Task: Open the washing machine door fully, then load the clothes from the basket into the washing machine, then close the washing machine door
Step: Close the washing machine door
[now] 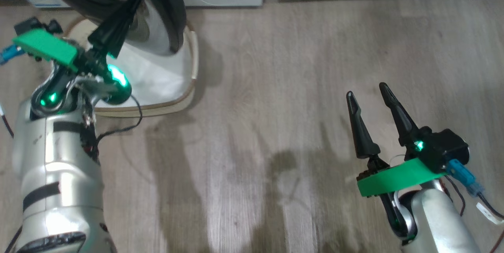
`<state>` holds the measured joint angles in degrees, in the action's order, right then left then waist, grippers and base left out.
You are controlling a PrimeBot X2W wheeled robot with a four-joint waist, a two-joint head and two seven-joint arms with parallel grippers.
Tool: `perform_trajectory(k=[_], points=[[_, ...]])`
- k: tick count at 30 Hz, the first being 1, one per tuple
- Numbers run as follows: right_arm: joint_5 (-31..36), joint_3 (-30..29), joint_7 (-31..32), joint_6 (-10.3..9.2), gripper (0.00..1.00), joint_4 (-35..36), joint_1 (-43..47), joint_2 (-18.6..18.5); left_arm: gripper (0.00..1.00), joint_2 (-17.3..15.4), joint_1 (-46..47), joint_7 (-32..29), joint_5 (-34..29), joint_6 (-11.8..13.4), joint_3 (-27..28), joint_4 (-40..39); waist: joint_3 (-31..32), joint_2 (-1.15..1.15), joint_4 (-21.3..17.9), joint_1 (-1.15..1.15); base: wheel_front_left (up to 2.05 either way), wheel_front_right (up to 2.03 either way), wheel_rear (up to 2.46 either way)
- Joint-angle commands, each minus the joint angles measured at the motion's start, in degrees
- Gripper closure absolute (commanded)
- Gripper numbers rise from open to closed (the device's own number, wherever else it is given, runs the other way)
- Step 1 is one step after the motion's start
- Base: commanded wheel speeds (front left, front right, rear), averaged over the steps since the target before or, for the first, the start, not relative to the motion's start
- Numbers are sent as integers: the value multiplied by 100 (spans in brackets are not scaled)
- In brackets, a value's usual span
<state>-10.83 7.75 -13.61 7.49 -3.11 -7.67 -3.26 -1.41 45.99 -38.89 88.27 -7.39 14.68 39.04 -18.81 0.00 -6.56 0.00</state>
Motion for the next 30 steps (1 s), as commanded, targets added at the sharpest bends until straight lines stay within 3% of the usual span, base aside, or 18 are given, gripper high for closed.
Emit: perform_trajectory(k=[1, 9, 17, 22, 30], points=[[-50, 120, -65, 0, 0, 184, -106, 38, 100, -147, 183, 29, 28, -6, 46, -174, -168, 0, -191, 0, 0, 0, 0], [-272, 187, -128, 0, 0, 110, -200, 38, 100, -147, 695, 1103, -31, -8, -252, -162, -509, 0, -814, 0, 0, 0, 0], [-540, 228, -137, 0, 0, 190, -225, 38, 100, -148, 1441, 2482, 25, -9, 41, 295, -689, 0, -1443, 0, 0, 0, 0], [-713, 346, -138, 0, 0, 287, -192, 38, 100, -148, 1866, 3105, 264, -9, -3, 511, -804, 0, -1754, 0, 0, 0, 0], [-894, 497, -139, 0, 0, 333, -165, 38, 100, -220, 2411, 3914, 65, -9, -5, 823, -927, 0, -2148, 0, 0, 0, 0]])
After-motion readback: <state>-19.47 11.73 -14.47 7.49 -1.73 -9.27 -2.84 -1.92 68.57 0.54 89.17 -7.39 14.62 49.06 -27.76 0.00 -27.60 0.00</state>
